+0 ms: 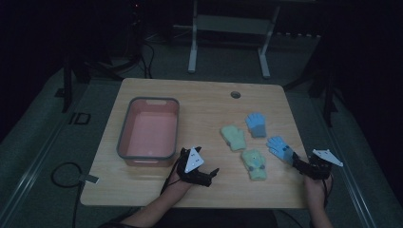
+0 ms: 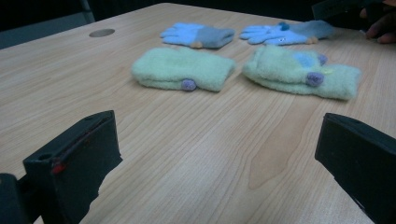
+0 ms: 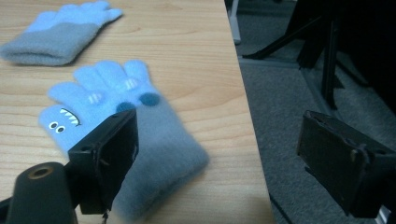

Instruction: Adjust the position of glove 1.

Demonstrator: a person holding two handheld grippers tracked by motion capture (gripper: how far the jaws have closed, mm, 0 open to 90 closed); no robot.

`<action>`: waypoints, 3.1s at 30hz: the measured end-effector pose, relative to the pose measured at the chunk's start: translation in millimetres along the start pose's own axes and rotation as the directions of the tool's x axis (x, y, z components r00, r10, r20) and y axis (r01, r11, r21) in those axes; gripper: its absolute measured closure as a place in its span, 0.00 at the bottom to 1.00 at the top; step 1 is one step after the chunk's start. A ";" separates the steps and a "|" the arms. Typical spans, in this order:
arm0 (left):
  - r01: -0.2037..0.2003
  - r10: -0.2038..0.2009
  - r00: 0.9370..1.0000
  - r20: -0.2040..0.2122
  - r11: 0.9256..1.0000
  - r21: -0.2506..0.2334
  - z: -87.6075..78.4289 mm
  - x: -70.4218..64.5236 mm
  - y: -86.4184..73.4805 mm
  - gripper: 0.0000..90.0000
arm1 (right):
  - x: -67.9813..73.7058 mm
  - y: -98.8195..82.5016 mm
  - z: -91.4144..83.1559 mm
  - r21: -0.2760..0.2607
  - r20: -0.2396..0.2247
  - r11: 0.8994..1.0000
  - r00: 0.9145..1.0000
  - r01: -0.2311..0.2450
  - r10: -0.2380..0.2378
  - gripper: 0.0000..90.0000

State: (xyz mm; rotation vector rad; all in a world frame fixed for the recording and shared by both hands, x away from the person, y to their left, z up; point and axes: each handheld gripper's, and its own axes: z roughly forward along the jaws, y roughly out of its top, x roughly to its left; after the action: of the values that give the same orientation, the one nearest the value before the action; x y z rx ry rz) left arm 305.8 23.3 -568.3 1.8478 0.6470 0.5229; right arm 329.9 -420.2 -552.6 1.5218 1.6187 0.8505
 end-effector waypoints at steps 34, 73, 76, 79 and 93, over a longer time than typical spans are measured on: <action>-0.012 0.012 1.000 0.000 1.000 0.003 0.4 -1.3 0.2 0.00 | -8.7 8.3 2.0 0.089 -0.008 0.996 1.000 -0.019 0.020 0.14; 0.000 0.000 1.000 0.009 1.000 0.001 0.3 0.3 0.2 0.00 | 49.9 99.2 -3.0 0.061 -0.174 0.996 0.983 0.070 -0.058 0.13; 0.000 0.000 1.000 0.009 1.000 0.001 0.3 0.4 0.2 0.00 | 56.9 108.4 -1.7 0.061 -0.198 0.994 0.977 0.088 -0.074 0.13; 0.001 -0.001 1.000 0.010 1.000 0.001 0.4 0.5 0.1 0.00 | 60.8 113.7 -0.8 0.065 -0.205 0.993 0.975 0.097 -0.082 0.14; -0.005 0.005 1.000 0.011 1.000 0.001 0.3 -0.1 0.1 0.00 | 100.6 135.3 11.7 0.085 -0.276 0.988 0.956 0.130 -0.102 0.13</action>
State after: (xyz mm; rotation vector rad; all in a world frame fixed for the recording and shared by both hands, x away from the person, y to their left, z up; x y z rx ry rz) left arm 306.0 23.0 -568.2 1.8525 0.6357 0.5154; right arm 406.3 -310.0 -449.6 1.4091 1.9579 0.9556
